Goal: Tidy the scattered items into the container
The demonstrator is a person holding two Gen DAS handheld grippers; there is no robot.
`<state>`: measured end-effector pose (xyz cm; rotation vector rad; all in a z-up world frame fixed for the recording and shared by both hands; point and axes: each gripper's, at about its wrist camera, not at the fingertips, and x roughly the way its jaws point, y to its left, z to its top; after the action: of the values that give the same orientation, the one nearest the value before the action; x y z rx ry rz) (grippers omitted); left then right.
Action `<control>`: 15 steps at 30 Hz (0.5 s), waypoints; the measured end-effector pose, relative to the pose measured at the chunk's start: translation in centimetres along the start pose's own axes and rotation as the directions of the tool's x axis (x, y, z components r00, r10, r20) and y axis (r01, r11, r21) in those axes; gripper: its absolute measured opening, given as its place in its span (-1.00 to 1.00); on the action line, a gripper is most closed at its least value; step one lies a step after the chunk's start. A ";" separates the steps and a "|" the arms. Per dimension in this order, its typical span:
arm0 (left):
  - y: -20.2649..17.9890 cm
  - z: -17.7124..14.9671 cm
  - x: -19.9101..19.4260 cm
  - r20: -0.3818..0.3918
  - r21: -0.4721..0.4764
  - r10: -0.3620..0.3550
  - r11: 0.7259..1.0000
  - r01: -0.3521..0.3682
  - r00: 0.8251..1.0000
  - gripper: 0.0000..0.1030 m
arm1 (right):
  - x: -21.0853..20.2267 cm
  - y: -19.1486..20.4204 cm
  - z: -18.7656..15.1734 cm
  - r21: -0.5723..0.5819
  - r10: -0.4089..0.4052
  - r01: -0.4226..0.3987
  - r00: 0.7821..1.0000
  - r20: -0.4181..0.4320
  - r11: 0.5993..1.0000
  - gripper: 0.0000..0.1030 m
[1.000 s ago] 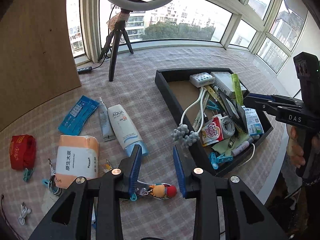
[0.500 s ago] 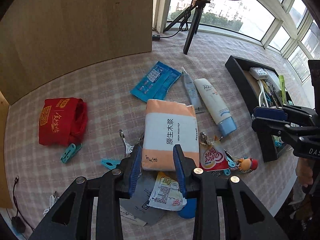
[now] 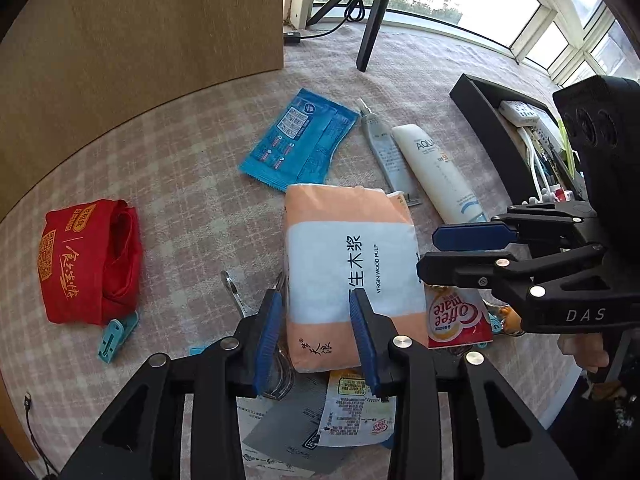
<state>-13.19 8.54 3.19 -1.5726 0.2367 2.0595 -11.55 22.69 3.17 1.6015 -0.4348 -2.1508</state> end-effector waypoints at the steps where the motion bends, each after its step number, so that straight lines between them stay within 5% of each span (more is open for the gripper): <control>1: 0.0 0.1 0.2 -0.002 0.000 -0.010 1.000 0.010 1.000 -0.17 | 0.2 0.0 0.1 0.002 0.005 -0.004 1.000 -0.006 1.000 -0.26; 7: 0.5 0.2 1.3 -0.021 0.007 -0.082 0.997 0.083 0.996 0.10 | 1.8 -0.1 0.3 0.011 0.046 -0.046 0.998 -0.042 0.999 -0.15; 12: 1.7 -0.1 1.7 -0.016 -0.075 -0.179 0.981 0.177 0.984 -0.08 | 1.8 -0.1 0.4 0.023 0.077 -0.076 0.996 -0.036 0.997 -0.19; 15: 0.9 -0.3 1.3 -0.007 -0.048 -0.147 0.988 0.146 0.989 -0.11 | 1.6 0.3 0.4 0.011 0.062 -0.061 0.998 -0.030 0.998 -0.23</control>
<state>-13.58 8.05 1.72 -1.5796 0.0740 1.9570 -12.26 21.62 2.13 1.6032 -0.4793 -2.0792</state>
